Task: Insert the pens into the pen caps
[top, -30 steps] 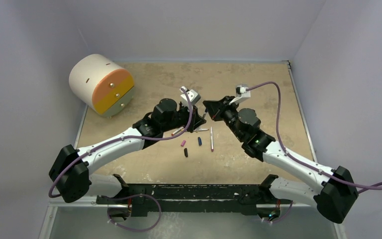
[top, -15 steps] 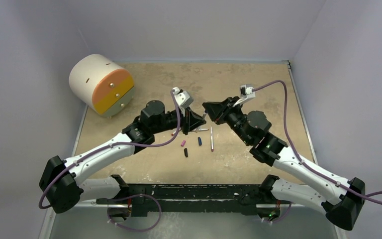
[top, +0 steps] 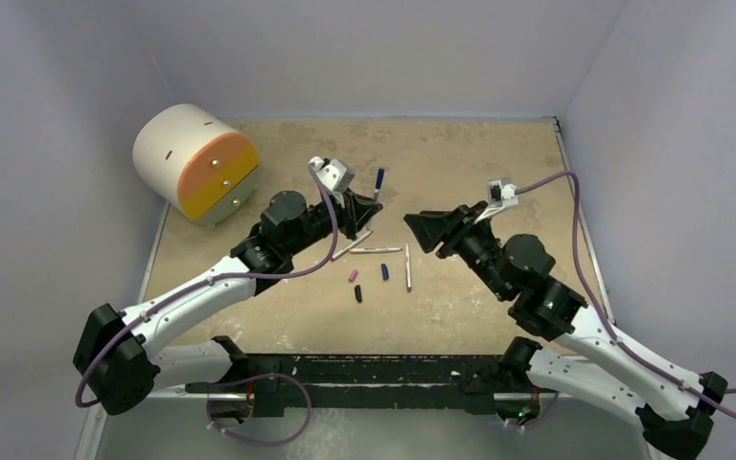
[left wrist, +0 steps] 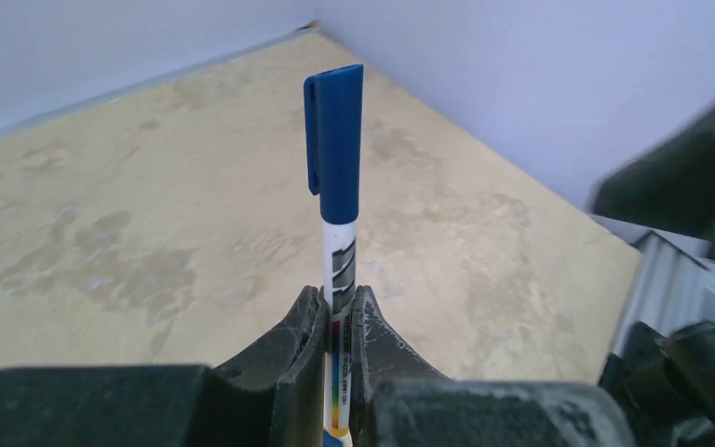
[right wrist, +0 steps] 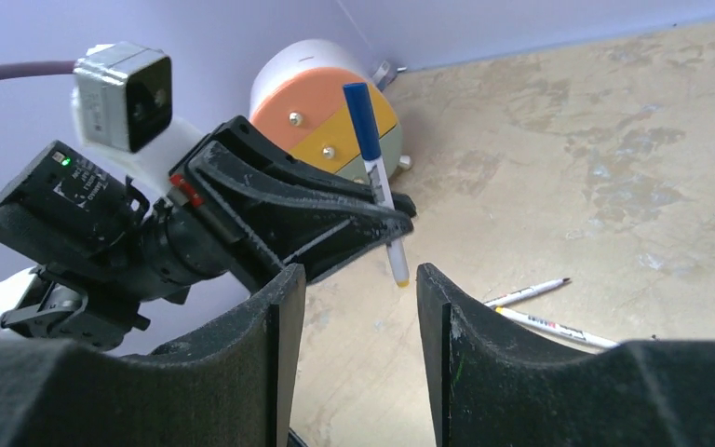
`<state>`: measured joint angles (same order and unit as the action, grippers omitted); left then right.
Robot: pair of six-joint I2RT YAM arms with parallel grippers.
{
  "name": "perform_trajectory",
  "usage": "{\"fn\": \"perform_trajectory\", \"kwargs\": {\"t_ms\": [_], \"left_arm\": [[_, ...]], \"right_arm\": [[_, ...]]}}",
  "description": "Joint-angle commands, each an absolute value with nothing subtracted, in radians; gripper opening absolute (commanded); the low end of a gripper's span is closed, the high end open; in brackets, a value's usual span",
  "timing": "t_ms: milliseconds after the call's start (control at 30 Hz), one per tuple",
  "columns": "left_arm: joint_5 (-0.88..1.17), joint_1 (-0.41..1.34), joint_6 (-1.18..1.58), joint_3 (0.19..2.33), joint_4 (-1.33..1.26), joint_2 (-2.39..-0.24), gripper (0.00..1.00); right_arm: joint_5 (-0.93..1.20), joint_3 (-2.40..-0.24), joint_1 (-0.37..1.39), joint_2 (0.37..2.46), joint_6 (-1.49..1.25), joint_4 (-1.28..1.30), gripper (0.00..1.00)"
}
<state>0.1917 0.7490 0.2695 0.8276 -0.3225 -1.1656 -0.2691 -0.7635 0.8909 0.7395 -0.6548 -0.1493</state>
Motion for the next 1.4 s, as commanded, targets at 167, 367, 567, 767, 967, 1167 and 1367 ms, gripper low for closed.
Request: {"fn": "perform_trajectory", "kwargs": {"t_ms": [167, 367, 567, 767, 967, 1167, 1367], "left_arm": [[-0.326, 0.726, 0.28, 1.005, 0.05, -1.37, 0.0], [-0.365, 0.61, 0.304, 1.049, 0.146, -1.518, 0.0], [-0.366, 0.563, 0.316, 1.094, 0.18, -1.675, 0.0], [-0.402, 0.558, 0.277, 1.144, 0.173, -1.802, 0.0], [-0.384, 0.545, 0.284, 1.159, 0.178, -1.836, 0.18], [-0.386, 0.539, 0.291, 1.157, 0.175, -1.818, 0.34], [-0.374, 0.538, 0.299, 1.163, 0.178, -1.754, 0.36]], "right_arm": [[-0.356, -0.669, 0.891, 0.634, -0.738, 0.002, 0.49], [-0.345, -0.622, 0.891, 0.604, -0.767, 0.034, 0.49], [-0.341, -0.599, 0.891, 0.601, -0.77, 0.032, 0.49], [-0.33, -0.588, 0.891, 0.613, -0.767, 0.027, 0.49], [-0.336, -0.581, 0.891, 0.619, -0.765, 0.043, 0.49], [-0.349, -0.588, 0.891, 0.662, -0.759, 0.073, 0.51], [-0.367, -0.611, 0.891, 0.804, -0.777, 0.141, 0.53]]}}
